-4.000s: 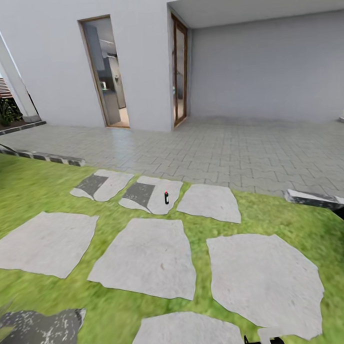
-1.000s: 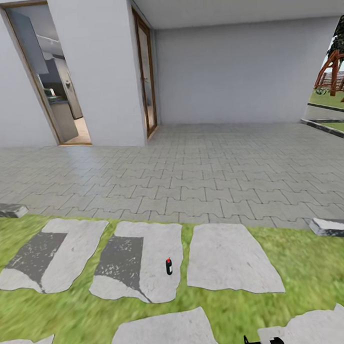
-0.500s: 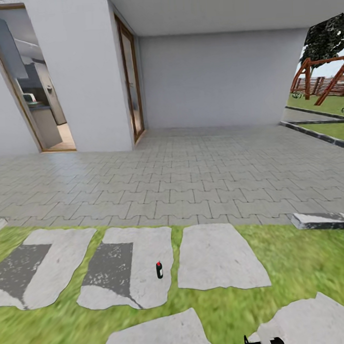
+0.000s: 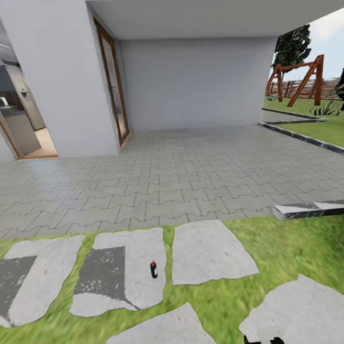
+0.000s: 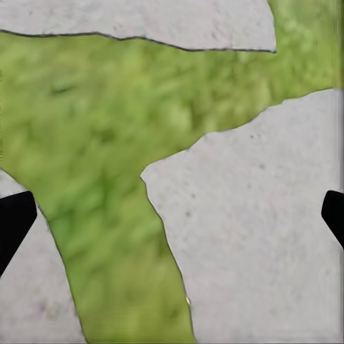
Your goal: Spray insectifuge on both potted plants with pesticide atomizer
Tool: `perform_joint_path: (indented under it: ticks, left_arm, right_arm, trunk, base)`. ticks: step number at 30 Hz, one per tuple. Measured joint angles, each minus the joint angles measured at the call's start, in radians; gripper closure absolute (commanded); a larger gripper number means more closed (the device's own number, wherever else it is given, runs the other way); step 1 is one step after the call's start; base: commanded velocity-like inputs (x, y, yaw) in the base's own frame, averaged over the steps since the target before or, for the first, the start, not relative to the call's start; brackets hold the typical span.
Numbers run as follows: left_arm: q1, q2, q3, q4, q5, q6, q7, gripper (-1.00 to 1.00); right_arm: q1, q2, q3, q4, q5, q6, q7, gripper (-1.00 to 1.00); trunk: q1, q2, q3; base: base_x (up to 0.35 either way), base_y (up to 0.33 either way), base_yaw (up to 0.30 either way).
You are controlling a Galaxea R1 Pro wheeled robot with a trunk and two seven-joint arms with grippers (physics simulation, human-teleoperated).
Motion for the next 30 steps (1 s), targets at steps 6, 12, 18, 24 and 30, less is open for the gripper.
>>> perform_joint_path:
  ticks: [6,12,18,24,30]
  left_arm:
    - [-0.002,0.001,-0.002,-0.015,-0.005,0.002,0.0,-1.0]
    - [-0.091,0.008,-0.003,-0.024,-0.058,0.023,-0.01,-1.0]
    - [-0.254,-0.014,-0.006,-0.028,-0.069,0.099,-0.016,-1.0]
    - [-0.293,-0.042,-0.025,-0.057,-0.143,0.13,-0.013,-1.0]
    - [-0.297,-0.043,-0.027,-0.067,-0.17,0.145,-0.014,-1.0]
  right_arm:
    - [0.0,0.004,0.002,-0.028,0.002,0.0,0.0,-1.0]
    - [-0.018,-0.004,-0.006,-0.442,0.001,0.093,0.002,-1.0]
    - [-0.183,-0.006,-0.008,-0.471,0.0,0.228,0.005,-1.0]
    - [-0.19,-0.01,-0.008,-0.465,0.0,0.231,0.006,-1.0]
    - [-0.19,-0.011,-0.002,-0.462,0.003,0.23,0.008,-1.0]
  trunk:
    - [0.0,0.0,0.001]
    - [0.0,0.0,0.001]
    - [0.0,0.0,0.001]
    - [0.0,0.0,0.001]
    - [0.0,0.0,0.001]
  base:
    - [-0.003,0.005,-0.031]
    - [0.0,0.0,0.0]
    - [0.0,0.0,0.0]
    - [0.0,0.0,0.0]
    - [0.0,0.0,0.0]
